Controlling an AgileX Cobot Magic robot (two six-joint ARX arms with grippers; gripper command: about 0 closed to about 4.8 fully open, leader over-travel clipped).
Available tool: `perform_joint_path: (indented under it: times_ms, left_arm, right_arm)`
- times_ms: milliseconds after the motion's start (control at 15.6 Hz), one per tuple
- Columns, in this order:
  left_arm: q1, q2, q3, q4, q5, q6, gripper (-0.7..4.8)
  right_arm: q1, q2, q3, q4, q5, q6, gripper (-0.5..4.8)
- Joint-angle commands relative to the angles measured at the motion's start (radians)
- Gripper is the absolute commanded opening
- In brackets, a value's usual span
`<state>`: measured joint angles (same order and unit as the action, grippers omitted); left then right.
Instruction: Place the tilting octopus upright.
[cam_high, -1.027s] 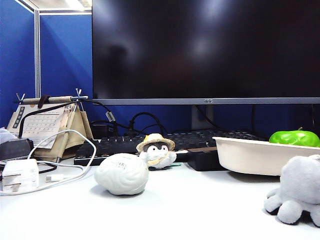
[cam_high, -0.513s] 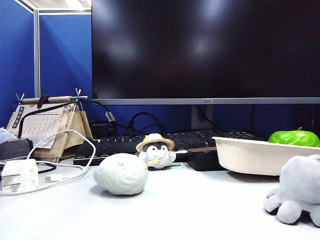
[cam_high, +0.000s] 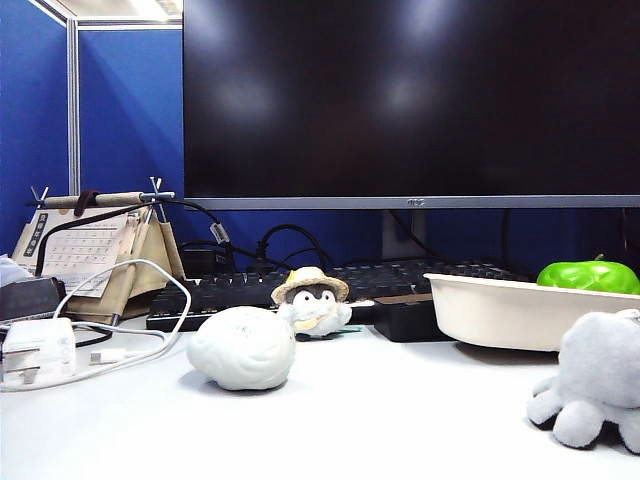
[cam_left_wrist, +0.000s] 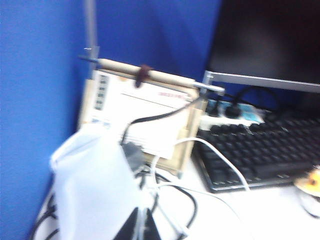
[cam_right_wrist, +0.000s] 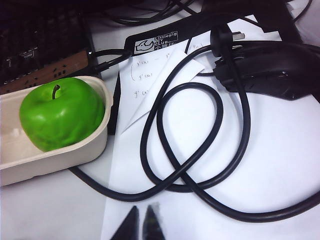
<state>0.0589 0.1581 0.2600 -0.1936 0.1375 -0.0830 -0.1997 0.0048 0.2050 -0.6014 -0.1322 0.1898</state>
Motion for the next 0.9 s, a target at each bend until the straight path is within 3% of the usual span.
perform_joint_path:
  times_ms: [64,898]
  left_arm:
    - [0.001,-0.009,-0.02,0.026,-0.033,-0.003,0.18]
    - [-0.002,-0.095,-0.175,0.131,-0.041,-0.068,0.18]
  right_arm:
    - [0.0,-0.003,0.005,0.014,0.0,0.0,0.26]
    - [0.0,-0.003,0.005,0.013,0.0,0.0,0.26]
